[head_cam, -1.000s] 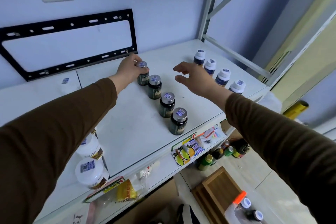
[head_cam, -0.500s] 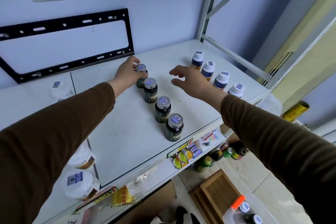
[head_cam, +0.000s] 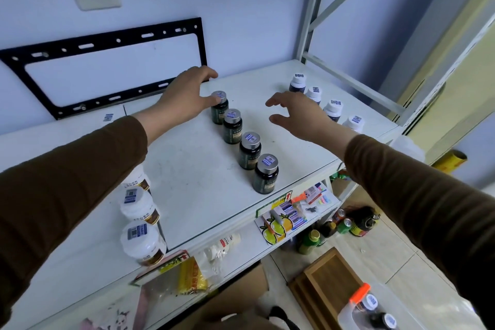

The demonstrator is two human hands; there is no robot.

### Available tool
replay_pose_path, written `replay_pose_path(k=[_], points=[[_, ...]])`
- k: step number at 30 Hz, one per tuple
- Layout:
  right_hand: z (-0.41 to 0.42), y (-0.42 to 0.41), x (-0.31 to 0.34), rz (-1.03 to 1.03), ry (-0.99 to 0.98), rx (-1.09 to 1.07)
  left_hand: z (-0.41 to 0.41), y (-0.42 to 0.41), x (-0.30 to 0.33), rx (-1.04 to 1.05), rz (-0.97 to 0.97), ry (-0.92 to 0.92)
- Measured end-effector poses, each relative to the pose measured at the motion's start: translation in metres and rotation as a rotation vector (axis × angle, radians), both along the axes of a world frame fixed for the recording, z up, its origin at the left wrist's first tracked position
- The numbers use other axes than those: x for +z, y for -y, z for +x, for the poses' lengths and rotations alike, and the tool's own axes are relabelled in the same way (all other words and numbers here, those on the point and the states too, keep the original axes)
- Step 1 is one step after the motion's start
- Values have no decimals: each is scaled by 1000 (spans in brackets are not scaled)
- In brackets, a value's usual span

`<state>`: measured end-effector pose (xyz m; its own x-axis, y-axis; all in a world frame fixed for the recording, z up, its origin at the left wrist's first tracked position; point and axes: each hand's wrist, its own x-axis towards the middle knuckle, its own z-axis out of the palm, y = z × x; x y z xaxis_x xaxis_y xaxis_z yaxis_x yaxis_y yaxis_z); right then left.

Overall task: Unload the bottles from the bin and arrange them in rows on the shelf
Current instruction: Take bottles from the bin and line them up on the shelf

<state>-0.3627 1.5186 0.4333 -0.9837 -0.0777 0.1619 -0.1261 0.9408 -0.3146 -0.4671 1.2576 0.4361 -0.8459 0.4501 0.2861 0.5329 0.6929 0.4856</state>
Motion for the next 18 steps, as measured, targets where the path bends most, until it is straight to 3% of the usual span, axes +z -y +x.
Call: replay_pose_path(k=[9, 18], points=[[79, -33, 12, 34, -112, 33, 97, -41, 34, -140, -153, -67], [193, -109, -15, 19, -87, 45, 208, -124, 10, -165, -224, -76]])
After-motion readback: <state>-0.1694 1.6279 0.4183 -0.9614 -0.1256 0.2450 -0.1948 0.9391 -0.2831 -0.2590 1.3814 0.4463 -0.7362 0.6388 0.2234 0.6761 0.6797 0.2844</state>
